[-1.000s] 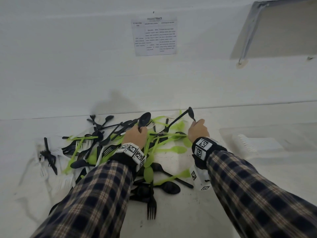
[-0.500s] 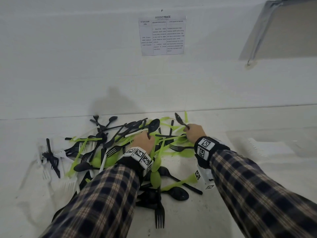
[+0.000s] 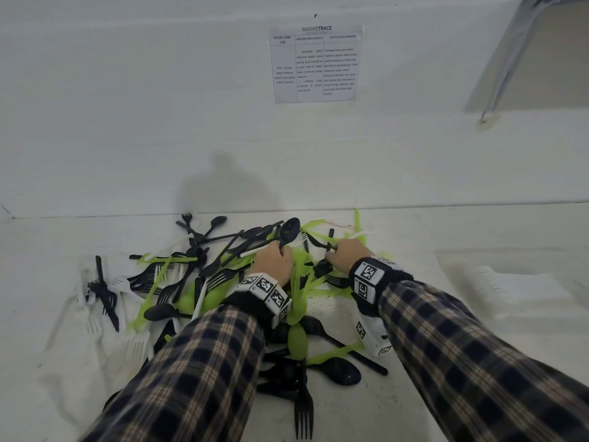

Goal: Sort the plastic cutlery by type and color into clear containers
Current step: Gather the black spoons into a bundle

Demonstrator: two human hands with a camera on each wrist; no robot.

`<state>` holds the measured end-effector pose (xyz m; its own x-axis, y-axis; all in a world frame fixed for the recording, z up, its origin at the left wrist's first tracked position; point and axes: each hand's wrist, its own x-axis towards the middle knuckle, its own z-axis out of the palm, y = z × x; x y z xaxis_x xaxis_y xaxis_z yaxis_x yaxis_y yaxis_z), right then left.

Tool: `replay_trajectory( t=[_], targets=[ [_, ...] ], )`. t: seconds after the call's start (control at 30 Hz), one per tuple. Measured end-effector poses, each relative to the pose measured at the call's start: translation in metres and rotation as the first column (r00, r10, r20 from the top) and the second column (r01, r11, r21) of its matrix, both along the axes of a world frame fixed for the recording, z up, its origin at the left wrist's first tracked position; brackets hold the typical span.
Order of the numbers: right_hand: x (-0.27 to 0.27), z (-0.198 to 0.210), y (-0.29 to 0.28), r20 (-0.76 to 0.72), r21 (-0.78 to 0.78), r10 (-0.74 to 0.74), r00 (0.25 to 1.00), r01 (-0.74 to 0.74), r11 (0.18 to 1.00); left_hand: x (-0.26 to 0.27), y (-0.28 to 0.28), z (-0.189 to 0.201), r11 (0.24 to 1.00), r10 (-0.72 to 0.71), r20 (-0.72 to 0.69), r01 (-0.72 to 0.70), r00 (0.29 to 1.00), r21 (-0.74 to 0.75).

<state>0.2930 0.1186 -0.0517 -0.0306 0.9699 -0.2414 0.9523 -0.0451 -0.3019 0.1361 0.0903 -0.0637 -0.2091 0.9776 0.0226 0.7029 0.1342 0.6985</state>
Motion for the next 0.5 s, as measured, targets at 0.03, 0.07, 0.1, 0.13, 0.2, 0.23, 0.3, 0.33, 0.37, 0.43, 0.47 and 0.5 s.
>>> replay_trajectory(
  t=[0.03, 0.07, 0.1, 0.13, 0.2, 0.23, 0.3, 0.33, 0.37, 0.43, 0.47, 0.5],
  targets=[
    [0.0, 0.002, -0.001, 0.01, -0.003, -0.018, 1.0, 0.018, 1.0, 0.0, 0.0, 0.0, 1.0, -0.002, 0.001, 0.002, 1.0, 0.005],
    [0.0, 0.005, -0.002, 0.009, -0.005, -0.043, 0.999, 0.043, 0.999, 0.0, -0.001, -0.001, 1.0, -0.007, -0.007, 0.007, 1.0, 0.011],
    [0.002, 0.006, -0.002, -0.014, 0.0, -0.074, 0.997, 0.074, 0.997, 0.001, -0.001, -0.001, 1.0, -0.016, -0.022, 0.016, 1.0, 0.016],
    [0.004, 0.008, -0.003, -0.055, -0.002, -0.108, 0.993, 0.108, 0.994, 0.003, -0.002, -0.001, 0.999, -0.027, -0.037, 0.027, 0.999, 0.019],
    [0.009, 0.009, -0.002, -0.179, 0.031, -0.198, 0.964, 0.207, 0.978, 0.009, -0.001, -0.001, 0.998, -0.059, -0.051, 0.06, 0.997, 0.014],
    [0.012, 0.009, -0.002, -0.26, 0.042, -0.242, 0.935, 0.261, 0.964, 0.012, 0.0, -0.001, 0.997, -0.077, -0.044, 0.077, 0.996, 0.01],
    [0.017, 0.009, -0.002, -0.389, 0.046, -0.311, 0.867, 0.355, 0.934, 0.022, 0.005, -0.002, 0.993, -0.12, -0.034, 0.12, 0.992, 0.001],
    [0.019, 0.01, -0.002, -0.422, 0.034, -0.343, 0.839, 0.393, 0.919, 0.027, 0.008, -0.003, 0.99, -0.142, -0.037, 0.142, 0.989, -0.005],
    [0.022, 0.011, -0.002, -0.435, 0.025, -0.364, 0.824, 0.415, 0.909, 0.033, 0.011, -0.003, 0.987, -0.159, -0.049, 0.159, 0.986, -0.006],
    [0.025, 0.01, -0.001, -0.43, 0.013, -0.406, 0.807, 0.455, 0.89, 0.045, 0.016, -0.002, 0.983, -0.184, -0.088, 0.184, 0.979, -0.004],
    [0.026, 0.009, -0.001, -0.437, 0.009, -0.427, 0.792, 0.478, 0.878, 0.051, 0.019, -0.002, 0.98, -0.196, -0.114, 0.197, 0.974, 0.0],
    [0.028, 0.008, -0.001, -0.452, 0.007, -0.435, 0.779, 0.491, 0.871, 0.057, 0.022, -0.002, 0.978, -0.206, -0.143, 0.207, 0.968, -0.007]
  ],
)
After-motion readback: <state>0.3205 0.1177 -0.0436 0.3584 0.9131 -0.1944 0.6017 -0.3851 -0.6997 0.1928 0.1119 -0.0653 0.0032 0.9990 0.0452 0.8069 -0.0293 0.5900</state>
